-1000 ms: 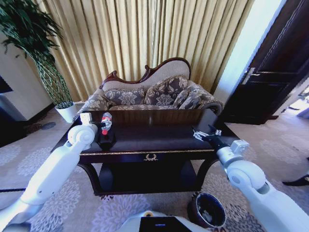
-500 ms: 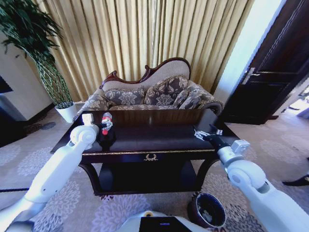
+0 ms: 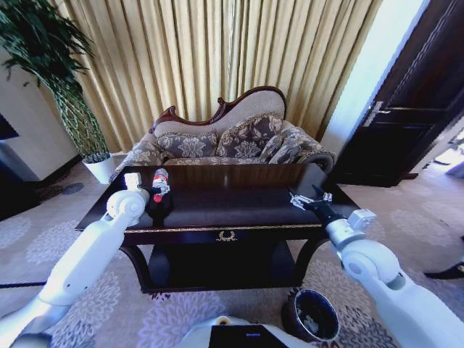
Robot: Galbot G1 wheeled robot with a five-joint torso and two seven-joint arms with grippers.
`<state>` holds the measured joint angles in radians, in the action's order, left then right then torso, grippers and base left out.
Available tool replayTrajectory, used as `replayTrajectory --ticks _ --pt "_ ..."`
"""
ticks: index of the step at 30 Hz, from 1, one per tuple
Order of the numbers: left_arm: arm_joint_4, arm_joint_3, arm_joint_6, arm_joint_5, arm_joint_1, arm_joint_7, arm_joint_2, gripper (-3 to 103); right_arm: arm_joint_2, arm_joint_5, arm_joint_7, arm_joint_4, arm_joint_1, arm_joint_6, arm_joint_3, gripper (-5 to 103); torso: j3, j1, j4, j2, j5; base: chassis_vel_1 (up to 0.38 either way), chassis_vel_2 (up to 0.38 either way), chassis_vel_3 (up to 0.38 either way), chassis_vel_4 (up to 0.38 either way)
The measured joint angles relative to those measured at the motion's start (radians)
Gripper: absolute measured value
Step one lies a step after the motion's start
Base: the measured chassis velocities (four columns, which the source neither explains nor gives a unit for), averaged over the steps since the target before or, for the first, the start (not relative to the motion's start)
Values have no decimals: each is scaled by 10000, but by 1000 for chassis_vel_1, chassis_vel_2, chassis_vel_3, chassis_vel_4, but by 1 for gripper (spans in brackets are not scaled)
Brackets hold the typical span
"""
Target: Move to the front of the table and place the trash on the table into the trash bin.
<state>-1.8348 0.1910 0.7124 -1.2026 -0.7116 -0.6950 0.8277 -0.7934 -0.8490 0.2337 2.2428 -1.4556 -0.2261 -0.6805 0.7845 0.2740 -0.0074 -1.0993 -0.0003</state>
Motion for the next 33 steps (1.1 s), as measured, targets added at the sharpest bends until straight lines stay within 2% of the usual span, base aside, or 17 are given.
replayTrajectory --ticks 2,4,6,7,11,16,17,19,22,25,28,29,30,32,33 --pt "0 6 0 -28 0 -2 15 102 4 5 0 0 -4 6 0 100 0 1 0 0 0 0 0 0 0" --pt "0 20 0 -142 6 -42 59 100 19 10 -1 1 -5 17 0 100 0 1 0 0 0 0 0 0 0" --pt "4 31 0 -318 50 -181 104 90 35 10 -4 -9 9 32 3 100 0 1 0 0 0 0 0 0 0" --pt "4 31 0 -318 50 -181 104 90 35 10 -4 -9 9 32 3 100 0 1 0 0 0 0 0 0 0" --pt "23 48 0 -452 99 -226 135 68 44 5 -8 -130 73 69 21 100 0 1 0 0 1 0 0 0 0" --pt "29 57 -7 -465 90 -217 134 58 35 1 -11 -193 110 92 51 100 0 1 0 0 2 0 0 0 0" --pt "58 57 -13 -459 95 -206 136 49 40 -2 -12 -212 151 96 74 100 -1 0 -1 0 2 0 0 0 0" --pt "78 57 -13 -448 105 -212 145 49 46 -7 -12 -227 177 98 83 100 -1 1 -1 0 2 0 0 0 0" --pt "111 62 -17 -425 132 -214 168 40 81 -22 -12 -279 238 104 90 100 0 1 0 0 1 0 0 0 0" --pt "99 84 -35 -407 129 -211 167 36 74 -25 -12 -279 238 106 90 100 -1 1 0 0 1 0 0 0 0" --pt "82 104 -296 143 -22 209 119 30 2 -133 -4 -202 220 107 72 100 0 1 -2 0 0 0 0 0 0" --pt "48 140 -440 476 -124 520 81 30 -11 -207 6 -147 204 107 39 100 0 1 0 2 -2 0 0 0 0" --pt "48 140 -440 476 -124 520 81 30 -11 -207 6 -147 204 107 39 100 0 1 0 2 -2 0 0 0 0" --pt "-115 267 -976 1192 -345 1314 -17 30 5 -357 15 -8 162 82 -70 100 0 1 1 2 -2 0 0 0 0" --pt "-115 267 -976 1192 -345 1314 -17 30 5 -357 15 -8 162 82 -70 100 0 1 1 2 -2 0 0 0 0"
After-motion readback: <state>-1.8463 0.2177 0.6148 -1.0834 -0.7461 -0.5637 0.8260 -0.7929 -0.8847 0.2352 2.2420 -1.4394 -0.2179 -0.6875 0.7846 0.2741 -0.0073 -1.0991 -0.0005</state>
